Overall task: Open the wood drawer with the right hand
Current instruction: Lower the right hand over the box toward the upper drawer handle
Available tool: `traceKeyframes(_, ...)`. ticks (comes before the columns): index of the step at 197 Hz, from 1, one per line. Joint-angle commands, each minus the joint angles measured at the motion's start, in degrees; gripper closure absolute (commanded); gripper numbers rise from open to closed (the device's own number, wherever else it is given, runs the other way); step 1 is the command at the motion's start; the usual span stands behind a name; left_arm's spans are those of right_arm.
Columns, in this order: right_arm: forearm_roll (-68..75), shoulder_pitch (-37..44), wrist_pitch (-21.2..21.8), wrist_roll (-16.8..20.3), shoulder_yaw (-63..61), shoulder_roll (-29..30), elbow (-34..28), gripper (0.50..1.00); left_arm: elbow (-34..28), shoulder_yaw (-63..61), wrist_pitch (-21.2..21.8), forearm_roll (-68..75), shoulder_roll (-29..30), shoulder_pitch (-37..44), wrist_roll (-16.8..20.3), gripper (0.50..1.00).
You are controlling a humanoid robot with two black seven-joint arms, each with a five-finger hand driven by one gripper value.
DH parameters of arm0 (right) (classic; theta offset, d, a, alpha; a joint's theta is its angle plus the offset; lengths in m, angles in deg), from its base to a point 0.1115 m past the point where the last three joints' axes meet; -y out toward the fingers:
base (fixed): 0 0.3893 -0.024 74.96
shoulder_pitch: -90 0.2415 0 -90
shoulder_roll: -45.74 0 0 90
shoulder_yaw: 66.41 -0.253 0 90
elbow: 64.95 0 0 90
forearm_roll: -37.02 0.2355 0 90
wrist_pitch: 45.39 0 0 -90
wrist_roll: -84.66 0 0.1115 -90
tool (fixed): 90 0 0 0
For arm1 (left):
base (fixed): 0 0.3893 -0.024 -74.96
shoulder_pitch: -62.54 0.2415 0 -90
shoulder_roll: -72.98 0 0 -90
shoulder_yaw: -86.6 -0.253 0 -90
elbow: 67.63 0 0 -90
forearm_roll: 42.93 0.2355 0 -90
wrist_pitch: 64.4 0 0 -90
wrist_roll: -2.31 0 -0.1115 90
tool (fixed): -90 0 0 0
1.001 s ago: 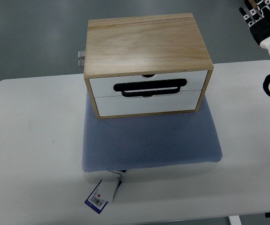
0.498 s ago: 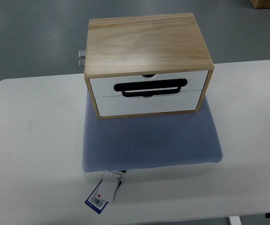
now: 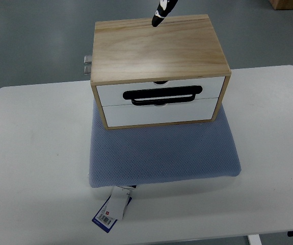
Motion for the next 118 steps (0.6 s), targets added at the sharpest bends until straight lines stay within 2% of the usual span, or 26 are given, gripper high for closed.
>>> traceKeyframes(1, 3.8, -0.4, -2.5, 0.0, 0.3, 3.3, -0.8, 0.56, -0.1, 0.0, 0.0, 0.0, 0.0, 0.0, 0.0, 0.5)
traceKeyframes(37, 8.7, -4.1, -3.8, 0.0, 1.0, 5.3, -4.1, 0.558, -0.2, 0.0, 0.0, -0.1, 0.0, 0.0, 0.0, 0.5)
traceKeyframes(79, 10.2, -10.8, -4.3, 0.0, 0.8, 5.3, -4.3, 0.556, -0.3, 0.0, 0.0, -0.2, 0.0, 0.0, 0.0, 0.5)
traceKeyframes(118, 9.8, -13.7, -3.9, 0.0, 0.8, 4.6, -4.3, 0.556, -0.4, 0.1, 0.1, -0.2, 0.0, 0.0, 0.0, 0.5)
